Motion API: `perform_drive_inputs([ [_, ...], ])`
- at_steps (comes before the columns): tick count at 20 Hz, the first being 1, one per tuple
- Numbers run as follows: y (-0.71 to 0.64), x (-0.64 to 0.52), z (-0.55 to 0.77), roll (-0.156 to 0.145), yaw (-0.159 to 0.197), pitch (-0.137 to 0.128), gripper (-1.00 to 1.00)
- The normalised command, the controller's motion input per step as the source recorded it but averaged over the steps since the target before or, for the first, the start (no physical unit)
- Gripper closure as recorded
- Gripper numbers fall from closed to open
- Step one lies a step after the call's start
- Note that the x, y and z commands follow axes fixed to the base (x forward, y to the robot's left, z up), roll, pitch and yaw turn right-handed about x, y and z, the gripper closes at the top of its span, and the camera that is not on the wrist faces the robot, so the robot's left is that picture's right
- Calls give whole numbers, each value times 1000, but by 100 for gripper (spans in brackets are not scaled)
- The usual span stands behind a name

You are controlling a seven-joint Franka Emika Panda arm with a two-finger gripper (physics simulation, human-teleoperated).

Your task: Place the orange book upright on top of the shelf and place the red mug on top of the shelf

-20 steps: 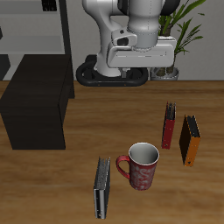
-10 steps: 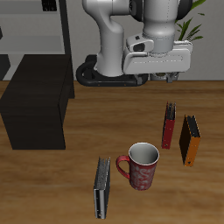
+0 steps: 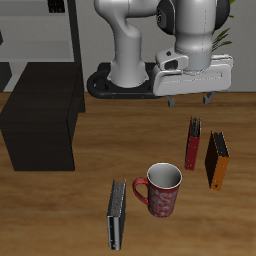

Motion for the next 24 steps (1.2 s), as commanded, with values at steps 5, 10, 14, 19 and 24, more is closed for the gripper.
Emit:
perform_drive_inputs([
  [5,229,135,-126,23,-8,13,-100],
  [10,221,78,-89,17,30,-19,-100],
  [14,154,125,-155,-19,13,9,-100],
  [19,220,-41,-166,3,21,-3,-100],
  [24,225,-36,-140,11,4,-8,-100],
])
